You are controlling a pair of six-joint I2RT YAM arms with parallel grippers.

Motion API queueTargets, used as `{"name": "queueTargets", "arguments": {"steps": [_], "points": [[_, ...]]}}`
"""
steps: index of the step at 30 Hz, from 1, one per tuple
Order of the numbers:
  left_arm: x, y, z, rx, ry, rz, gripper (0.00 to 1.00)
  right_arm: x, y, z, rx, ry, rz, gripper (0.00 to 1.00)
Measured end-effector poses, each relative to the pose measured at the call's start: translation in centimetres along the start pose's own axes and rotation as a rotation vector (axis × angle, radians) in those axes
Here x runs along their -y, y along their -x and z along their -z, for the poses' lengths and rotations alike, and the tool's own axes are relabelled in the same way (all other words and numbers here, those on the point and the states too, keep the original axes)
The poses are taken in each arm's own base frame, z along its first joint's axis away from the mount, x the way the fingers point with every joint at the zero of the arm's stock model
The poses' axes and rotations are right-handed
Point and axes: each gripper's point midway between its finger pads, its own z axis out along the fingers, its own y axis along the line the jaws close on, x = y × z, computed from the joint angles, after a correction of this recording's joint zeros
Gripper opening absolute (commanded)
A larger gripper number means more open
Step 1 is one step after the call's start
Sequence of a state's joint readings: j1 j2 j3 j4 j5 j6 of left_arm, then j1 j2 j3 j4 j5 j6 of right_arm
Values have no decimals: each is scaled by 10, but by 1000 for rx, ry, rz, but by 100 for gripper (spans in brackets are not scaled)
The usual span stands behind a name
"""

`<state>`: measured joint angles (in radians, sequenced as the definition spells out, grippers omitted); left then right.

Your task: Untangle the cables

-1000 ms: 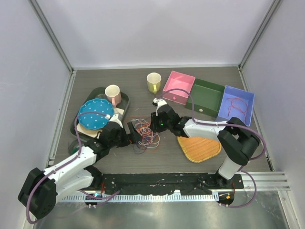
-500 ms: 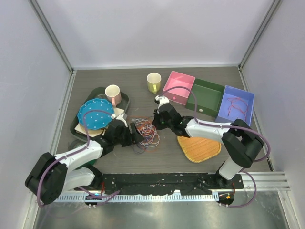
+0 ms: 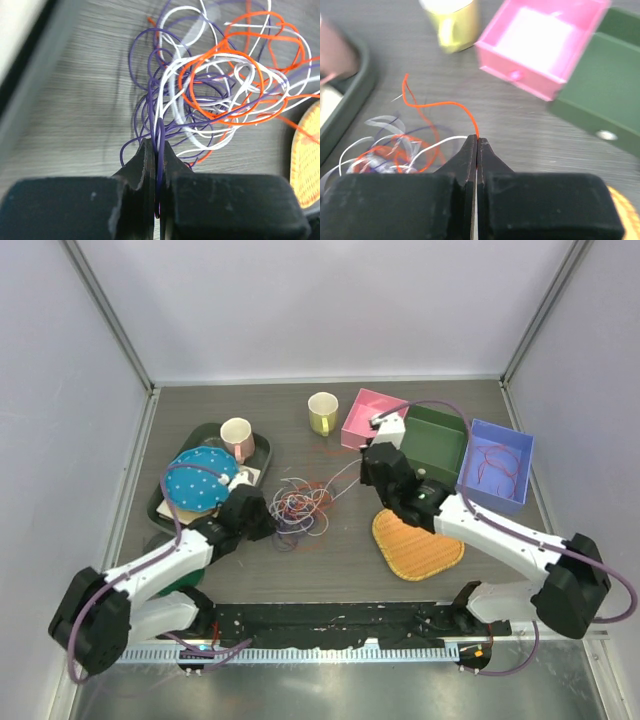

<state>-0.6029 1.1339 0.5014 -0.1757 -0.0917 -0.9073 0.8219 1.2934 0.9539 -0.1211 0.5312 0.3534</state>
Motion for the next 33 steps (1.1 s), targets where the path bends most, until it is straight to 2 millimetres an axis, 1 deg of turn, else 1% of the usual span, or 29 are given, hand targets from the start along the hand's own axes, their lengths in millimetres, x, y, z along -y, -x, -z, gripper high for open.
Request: {"name": "queueTargets", "arguments": {"steps": [3,6,8,10,11,13,15,17,19,21,23,25,26,27,28,29,30,33], "points": [[-16,17,20,93,82,31,0,49,20,8,50,-166,-39,1],[-33,37,49,210,156,78,0,106,39,19,100,-318,-122,1],[-40,51,69,286,183,107,0,139,46,32,133,-405,-168,1],[-45,60,84,346,194,128,0,159,49,44,160,-454,-201,1],[-48,64,92,370,200,134,0,163,49,50,168,-461,-207,1],[-54,68,103,404,213,140,0,165,51,59,184,-453,-217,1],[-58,71,114,427,226,143,0,164,54,63,198,-439,-226,1],[-58,75,122,440,229,144,0,161,56,64,199,-420,-229,1],[-56,77,126,446,220,142,0,155,54,62,186,-384,-225,1],[-53,77,127,442,203,133,0,143,52,58,164,-315,-212,1],[-44,73,125,412,154,93,0,126,48,53,138,-213,-198,1],[-29,65,118,365,66,46,0,103,43,49,106,-81,-181,1],[-12,56,111,313,-29,5,0,87,40,48,89,7,-175,1],[-2,48,105,272,-88,-23,1,71,38,48,72,96,-171,1],[12,37,98,218,-173,-59,9,55,35,49,58,185,-169,1],[24,23,91,152,-247,-94,55,44,34,50,48,251,-169,1],[34,10,85,90,-311,-126,99,29,32,53,36,338,-166,1],[53,-14,75,-39,-415,-197,100,-8,29,63,4,547,-147,1]]}}
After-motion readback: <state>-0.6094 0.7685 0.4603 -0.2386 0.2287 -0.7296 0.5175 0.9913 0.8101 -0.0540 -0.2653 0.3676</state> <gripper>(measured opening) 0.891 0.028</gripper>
